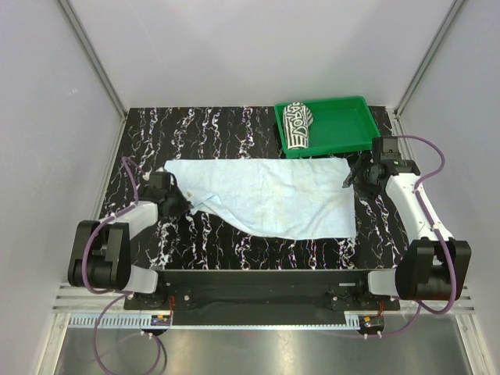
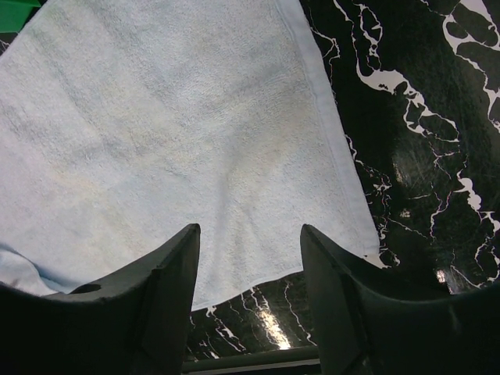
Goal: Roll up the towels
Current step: Flatten the towel
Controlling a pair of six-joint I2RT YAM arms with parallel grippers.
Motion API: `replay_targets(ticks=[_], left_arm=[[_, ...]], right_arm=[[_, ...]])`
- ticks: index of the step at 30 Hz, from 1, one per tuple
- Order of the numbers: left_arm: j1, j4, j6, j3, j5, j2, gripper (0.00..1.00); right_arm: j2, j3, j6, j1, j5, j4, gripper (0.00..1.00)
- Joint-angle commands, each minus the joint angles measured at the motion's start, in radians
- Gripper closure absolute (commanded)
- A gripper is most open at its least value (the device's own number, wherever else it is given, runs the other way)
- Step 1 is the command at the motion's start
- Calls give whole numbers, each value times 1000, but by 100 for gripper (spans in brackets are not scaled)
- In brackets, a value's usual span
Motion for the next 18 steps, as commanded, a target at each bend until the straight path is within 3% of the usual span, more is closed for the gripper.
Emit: replay_targets(ticks=[1, 3, 6, 11, 14, 18], left_arm=[[-3, -79, 3, 5, -12, -92, 100], [-3, -117, -3, 4, 0, -204, 100], [-3, -248, 11, 36, 17, -340, 91], [-2, -472, 34, 39, 53, -467, 84], [-3, -487, 30, 2, 103, -509, 79], [-3, -472, 3, -18, 195, -529, 80]], right_arm=[[-17, -8, -18, 3, 20, 5, 39], [-20, -14, -19, 3, 18, 2, 39], [-28, -37, -12, 3, -8, 2, 36], [-67, -122, 77, 3, -48, -15, 23], [-97, -193, 115, 3, -124, 4, 19], [-129, -247, 145, 3, -187, 31, 18]])
